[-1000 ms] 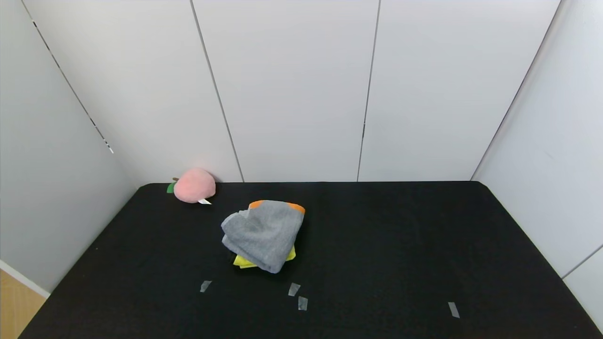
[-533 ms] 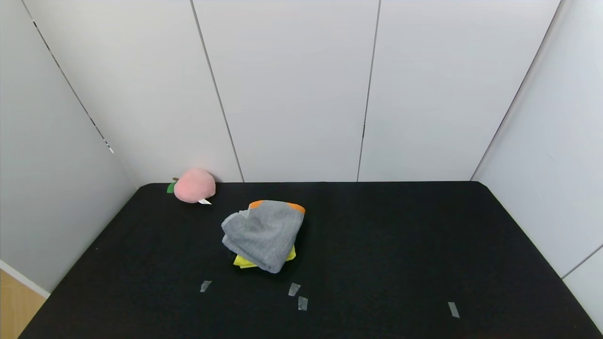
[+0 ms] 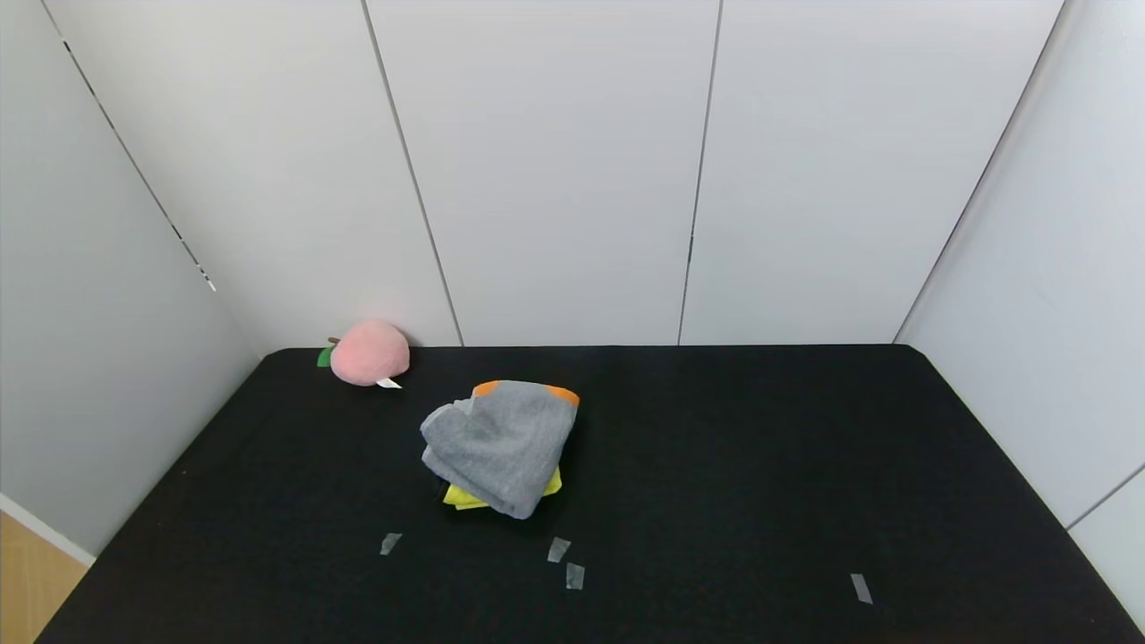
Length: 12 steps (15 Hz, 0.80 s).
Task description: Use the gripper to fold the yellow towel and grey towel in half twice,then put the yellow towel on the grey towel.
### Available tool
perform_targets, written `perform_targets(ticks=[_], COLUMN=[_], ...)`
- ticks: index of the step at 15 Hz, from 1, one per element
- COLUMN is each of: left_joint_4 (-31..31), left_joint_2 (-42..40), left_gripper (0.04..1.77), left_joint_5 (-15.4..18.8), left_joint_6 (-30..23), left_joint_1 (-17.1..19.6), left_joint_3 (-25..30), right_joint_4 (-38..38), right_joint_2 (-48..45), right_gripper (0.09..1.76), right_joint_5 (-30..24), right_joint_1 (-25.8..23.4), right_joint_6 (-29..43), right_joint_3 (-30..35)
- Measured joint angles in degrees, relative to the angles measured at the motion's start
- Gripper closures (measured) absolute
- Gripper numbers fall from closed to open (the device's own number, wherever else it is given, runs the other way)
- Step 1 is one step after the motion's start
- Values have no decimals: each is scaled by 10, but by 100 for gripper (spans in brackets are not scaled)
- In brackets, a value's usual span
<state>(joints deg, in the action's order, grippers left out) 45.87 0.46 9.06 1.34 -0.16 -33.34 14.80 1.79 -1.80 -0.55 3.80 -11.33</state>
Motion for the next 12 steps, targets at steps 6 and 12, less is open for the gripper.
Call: perform_targets(ticks=[6,12], left_joint_4=[-295,-445], left_joint_2=[-5,-5], left_gripper=[9,9], left_joint_5=[-35,-73], left_joint_6=[0,36], left_joint_1=[0,0], left_joint_3=[179,310], right_joint_4=[-220,-188], right_joint_2=[-18,-19], right_gripper=[14,14], right_joint_5=[-4,14], right_joint_1=[1,0], right_joint_6=[1,-54], right_joint_3=[98,112])
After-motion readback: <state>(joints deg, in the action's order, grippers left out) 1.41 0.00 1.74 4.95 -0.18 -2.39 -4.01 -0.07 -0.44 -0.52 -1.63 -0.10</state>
